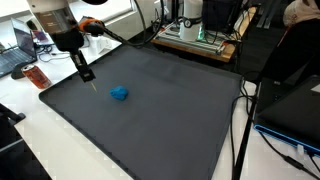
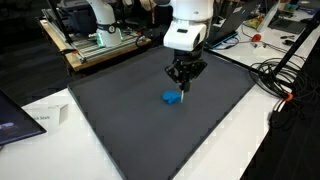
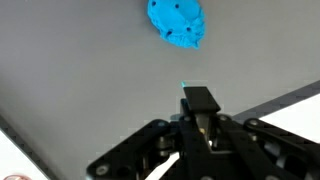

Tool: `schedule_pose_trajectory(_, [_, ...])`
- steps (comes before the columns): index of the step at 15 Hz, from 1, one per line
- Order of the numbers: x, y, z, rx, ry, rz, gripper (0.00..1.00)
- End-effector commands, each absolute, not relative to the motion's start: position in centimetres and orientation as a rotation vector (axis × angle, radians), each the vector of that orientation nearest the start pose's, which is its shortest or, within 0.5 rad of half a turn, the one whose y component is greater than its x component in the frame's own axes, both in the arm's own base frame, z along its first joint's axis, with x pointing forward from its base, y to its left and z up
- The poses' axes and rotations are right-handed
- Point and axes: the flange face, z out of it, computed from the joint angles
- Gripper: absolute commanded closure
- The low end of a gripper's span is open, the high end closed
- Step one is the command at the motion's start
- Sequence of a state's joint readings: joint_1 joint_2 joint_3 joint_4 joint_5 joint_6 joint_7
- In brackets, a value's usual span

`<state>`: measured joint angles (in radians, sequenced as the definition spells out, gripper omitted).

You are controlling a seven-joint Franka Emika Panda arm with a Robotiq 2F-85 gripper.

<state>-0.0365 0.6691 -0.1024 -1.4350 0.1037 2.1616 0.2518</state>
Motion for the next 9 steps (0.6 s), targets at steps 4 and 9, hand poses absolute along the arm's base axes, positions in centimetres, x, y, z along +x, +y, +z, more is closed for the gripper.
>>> schedule_pose_trajectory(4, [68.5,-3.9,31.5,-3.182,0.61,-0.147,0.97])
schedule_pose_trajectory(9, [66.9,-0.9,31.1,-3.253,0.634,-0.301,0.97])
